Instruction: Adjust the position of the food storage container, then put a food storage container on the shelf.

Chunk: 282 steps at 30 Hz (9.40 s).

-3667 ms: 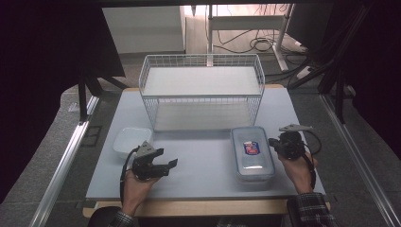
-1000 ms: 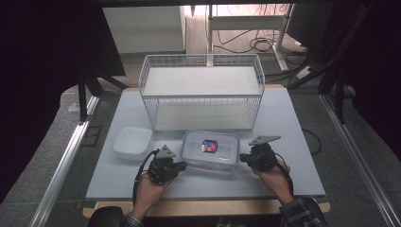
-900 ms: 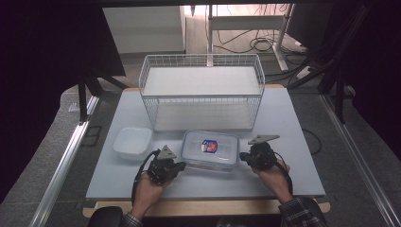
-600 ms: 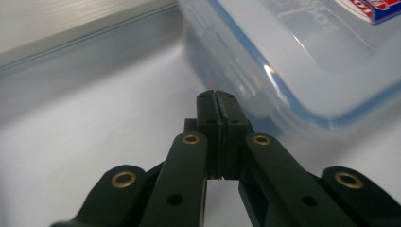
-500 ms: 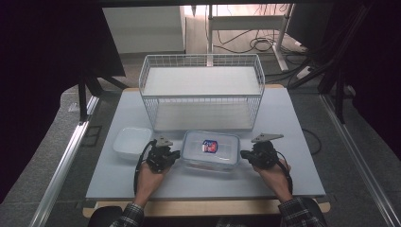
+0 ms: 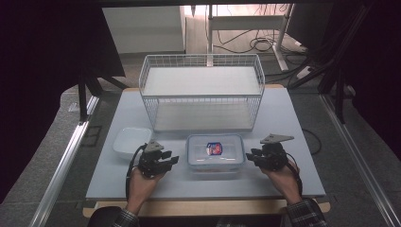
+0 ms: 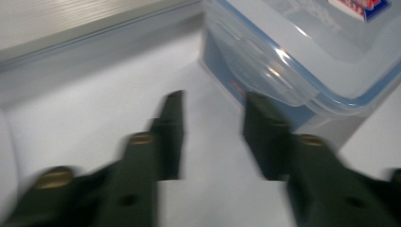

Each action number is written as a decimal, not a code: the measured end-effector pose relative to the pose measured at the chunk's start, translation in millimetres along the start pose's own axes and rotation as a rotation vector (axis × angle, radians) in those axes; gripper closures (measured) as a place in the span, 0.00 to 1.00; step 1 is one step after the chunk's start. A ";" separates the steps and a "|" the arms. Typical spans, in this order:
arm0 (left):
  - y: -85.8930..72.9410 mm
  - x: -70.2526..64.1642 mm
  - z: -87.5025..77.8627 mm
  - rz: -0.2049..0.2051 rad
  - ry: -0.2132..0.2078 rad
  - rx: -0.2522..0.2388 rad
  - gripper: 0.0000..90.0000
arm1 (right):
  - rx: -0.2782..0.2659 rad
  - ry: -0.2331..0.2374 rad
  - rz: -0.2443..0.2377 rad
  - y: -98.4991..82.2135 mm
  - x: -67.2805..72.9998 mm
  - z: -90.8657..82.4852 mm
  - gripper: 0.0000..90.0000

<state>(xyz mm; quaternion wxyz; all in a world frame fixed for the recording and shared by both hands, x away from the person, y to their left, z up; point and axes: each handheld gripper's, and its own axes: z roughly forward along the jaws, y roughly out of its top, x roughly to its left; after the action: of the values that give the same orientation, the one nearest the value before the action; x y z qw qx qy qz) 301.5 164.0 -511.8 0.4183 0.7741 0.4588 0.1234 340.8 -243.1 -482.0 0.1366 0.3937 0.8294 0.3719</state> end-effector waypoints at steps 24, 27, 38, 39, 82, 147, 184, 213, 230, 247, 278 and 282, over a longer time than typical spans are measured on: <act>15.4 -0.1 1.6 0.047 -0.098 -0.053 0.06 | -0.121 0.021 -0.002 6.6 -9.1 -15.4 0.08; 23.4 -3.8 4.9 0.048 -0.124 -0.026 0.07 | -0.114 0.037 0.008 12.0 -6.3 -13.8 0.04; 45.2 -6.9 35.5 0.012 -0.221 0.037 0.10 | 0.007 0.169 0.078 33.8 -2.3 15.8 0.10; 46.6 -6.6 38.7 0.006 -0.227 0.045 0.11 | 0.021 0.180 0.078 35.1 -2.2 20.1 0.11; 15.4 -5.2 16.3 -0.243 -0.447 0.001 0.57 | -0.006 0.389 0.294 3.6 -4.5 -2.6 0.59; 226.9 85.3 -45.4 -0.286 -0.401 -0.171 0.56 | -0.153 0.336 0.252 240.0 -40.1 -24.5 0.57; 177.9 25.8 -100.2 0.034 -0.263 -0.277 0.92 | -0.266 0.167 -0.077 193.3 3.1 -73.0 0.99; 178.6 21.1 -36.4 0.094 -0.117 -0.126 1.00 | -0.210 0.134 -0.097 189.4 18.7 -13.6 0.99; 196.2 46.6 -26.8 0.014 -0.073 -0.130 1.00 | -0.233 0.094 -0.021 200.5 -2.5 3.8 0.99; 177.9 45.2 -35.9 0.008 -0.101 -0.144 0.91 | -0.219 0.125 -0.041 194.0 2.9 2.8 0.93; 78.4 9.3 -36.2 0.116 -0.126 -0.083 0.10 | -0.196 0.088 -0.116 106.9 26.4 -15.6 0.14; 67.5 8.2 -35.6 0.141 -0.095 -0.071 0.08 | -0.199 0.088 -0.103 95.6 26.6 -16.9 0.12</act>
<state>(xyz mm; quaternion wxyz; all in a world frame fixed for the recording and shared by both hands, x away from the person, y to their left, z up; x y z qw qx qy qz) 326.5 174.3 -439.9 0.4572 0.7941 0.3782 0.1317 367.4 -192.1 -399.4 0.1574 0.3185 0.8127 0.4618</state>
